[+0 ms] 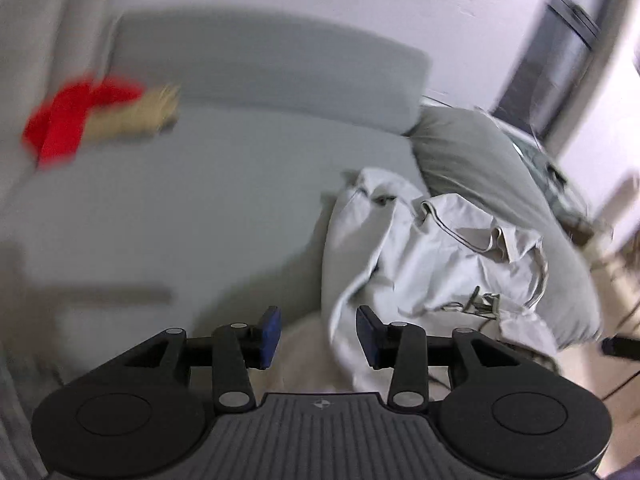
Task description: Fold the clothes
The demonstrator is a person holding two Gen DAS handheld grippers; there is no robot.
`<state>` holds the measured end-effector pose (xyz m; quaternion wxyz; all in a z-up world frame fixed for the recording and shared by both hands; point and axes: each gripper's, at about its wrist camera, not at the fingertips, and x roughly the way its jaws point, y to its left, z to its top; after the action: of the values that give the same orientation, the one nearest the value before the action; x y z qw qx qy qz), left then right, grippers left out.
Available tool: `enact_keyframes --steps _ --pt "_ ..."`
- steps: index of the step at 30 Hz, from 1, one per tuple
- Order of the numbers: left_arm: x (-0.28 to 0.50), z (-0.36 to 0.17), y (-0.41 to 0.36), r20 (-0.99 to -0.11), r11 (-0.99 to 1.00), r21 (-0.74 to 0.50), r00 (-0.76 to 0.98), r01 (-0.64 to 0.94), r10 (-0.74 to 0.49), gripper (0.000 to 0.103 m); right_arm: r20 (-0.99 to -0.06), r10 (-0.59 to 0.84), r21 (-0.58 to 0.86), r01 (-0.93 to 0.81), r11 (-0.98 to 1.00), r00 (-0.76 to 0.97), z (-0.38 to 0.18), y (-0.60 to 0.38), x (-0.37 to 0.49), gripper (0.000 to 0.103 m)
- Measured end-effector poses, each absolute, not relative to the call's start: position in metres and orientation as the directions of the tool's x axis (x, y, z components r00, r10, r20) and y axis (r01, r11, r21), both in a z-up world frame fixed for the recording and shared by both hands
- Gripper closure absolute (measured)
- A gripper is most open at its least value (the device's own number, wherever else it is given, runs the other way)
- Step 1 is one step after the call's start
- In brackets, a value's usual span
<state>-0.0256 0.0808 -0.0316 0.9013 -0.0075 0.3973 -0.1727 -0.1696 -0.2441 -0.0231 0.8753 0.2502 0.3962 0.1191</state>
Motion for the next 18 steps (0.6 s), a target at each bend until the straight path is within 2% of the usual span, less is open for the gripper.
enact_keyframes --steps 1,4,7,12,15,18 --pt "-0.015 -0.034 0.068 -0.725 0.925 -0.114 0.606 0.361 -0.326 0.058 -0.637 0.402 0.572 0.053 0.819 0.658 -0.027 -0.253 -0.169 0.053" --pt "0.015 -0.049 0.024 -0.793 0.856 -0.003 0.520 0.517 -0.317 0.057 -0.650 0.420 0.667 0.211 0.714 0.633 -0.051 -0.273 -0.170 0.055" --pt "0.034 -0.069 -0.002 -0.839 0.801 0.072 0.471 0.594 -0.273 0.057 -0.648 0.458 0.714 0.278 0.642 0.608 -0.071 -0.277 -0.171 0.055" --pt "0.048 -0.088 -0.012 -0.875 0.776 0.117 0.434 0.620 -0.215 0.058 -0.603 0.531 0.785 0.325 0.527 0.596 -0.084 -0.274 -0.173 0.055" --pt "0.050 -0.086 -0.002 -0.870 0.795 0.100 0.440 0.598 -0.221 0.058 -0.622 0.552 0.777 0.348 0.526 0.555 -0.091 -0.265 -0.167 0.055" --pt "0.057 -0.094 -0.001 -0.873 0.796 0.135 0.451 0.590 -0.187 0.060 -0.639 0.569 0.767 0.369 0.525 0.518 -0.103 -0.260 -0.161 0.055"
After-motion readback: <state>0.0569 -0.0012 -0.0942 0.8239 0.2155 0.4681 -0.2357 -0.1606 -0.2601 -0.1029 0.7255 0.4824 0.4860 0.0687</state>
